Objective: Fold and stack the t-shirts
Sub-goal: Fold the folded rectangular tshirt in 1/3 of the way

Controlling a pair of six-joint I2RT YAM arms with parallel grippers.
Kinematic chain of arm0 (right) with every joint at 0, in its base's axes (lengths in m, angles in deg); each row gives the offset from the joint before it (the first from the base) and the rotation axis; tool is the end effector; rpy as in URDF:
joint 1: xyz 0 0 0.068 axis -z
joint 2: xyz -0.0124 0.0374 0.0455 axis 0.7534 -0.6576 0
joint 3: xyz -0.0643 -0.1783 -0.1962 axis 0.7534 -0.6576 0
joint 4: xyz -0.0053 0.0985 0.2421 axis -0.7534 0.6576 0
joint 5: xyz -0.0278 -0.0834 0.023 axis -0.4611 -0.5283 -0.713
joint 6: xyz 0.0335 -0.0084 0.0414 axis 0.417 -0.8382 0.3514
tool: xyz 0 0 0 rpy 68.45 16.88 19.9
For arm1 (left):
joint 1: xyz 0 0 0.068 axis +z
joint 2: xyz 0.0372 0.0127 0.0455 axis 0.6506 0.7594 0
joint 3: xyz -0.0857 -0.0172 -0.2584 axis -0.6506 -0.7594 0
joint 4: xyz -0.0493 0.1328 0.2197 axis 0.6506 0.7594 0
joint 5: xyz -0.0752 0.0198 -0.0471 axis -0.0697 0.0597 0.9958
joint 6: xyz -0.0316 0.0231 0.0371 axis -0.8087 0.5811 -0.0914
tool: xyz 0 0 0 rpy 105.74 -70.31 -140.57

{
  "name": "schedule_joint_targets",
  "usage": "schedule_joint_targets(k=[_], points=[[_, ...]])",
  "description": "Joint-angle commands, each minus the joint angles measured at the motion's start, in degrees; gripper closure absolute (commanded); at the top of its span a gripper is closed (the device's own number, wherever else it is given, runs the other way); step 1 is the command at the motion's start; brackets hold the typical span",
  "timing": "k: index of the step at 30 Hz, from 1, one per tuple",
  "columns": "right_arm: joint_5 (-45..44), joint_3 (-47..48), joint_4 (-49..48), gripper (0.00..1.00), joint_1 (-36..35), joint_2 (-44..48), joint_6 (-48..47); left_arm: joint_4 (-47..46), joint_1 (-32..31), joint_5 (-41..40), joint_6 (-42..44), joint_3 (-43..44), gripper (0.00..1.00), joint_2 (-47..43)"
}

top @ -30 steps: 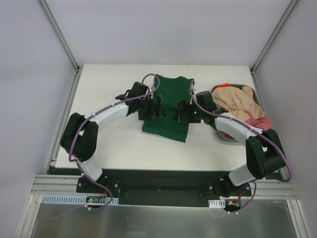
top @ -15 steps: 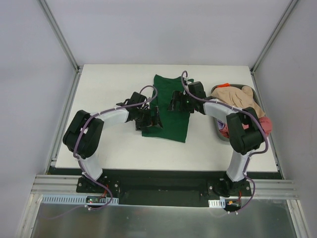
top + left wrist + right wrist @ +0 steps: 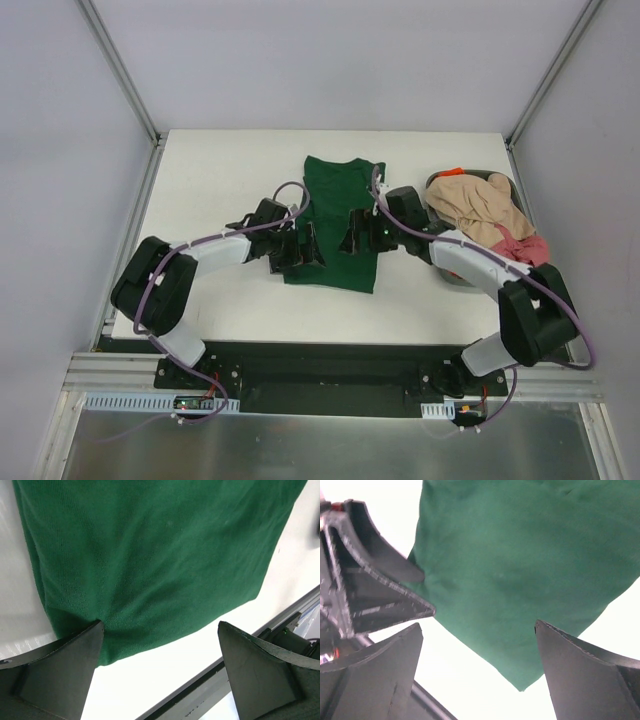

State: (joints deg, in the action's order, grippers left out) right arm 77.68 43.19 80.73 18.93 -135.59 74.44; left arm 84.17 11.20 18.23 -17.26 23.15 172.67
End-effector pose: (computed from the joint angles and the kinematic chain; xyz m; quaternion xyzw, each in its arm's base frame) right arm 0.2832 0.1757 0.2305 -0.2449 0.8549 0.2688 0.3701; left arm 0.2802 -0.1739 0.1703 0.0124 0.9187 -0.3464 0.1894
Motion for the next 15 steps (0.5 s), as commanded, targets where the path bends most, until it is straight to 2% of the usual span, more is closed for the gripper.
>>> schedule_joint_targets(k=[1, 7, 15], points=[[2.89, -7.56, -1.95, 0.04, -4.48, 5.21, 0.96, 4.33, -1.11, -2.79, -1.08, -6.28, 0.01, -1.99], [3.16, -14.52, -8.28, 0.04, -12.4, 5.39, 7.29, 3.27, -1.46, -3.49, -1.96, -10.24, 0.01, -4.36], [-1.58, -21.11, -8.82, 0.04, -18.56, 8.2, 10.98, 3.35, -1.38, -6.13, -3.19, -16.22, 0.01, -9.11]])
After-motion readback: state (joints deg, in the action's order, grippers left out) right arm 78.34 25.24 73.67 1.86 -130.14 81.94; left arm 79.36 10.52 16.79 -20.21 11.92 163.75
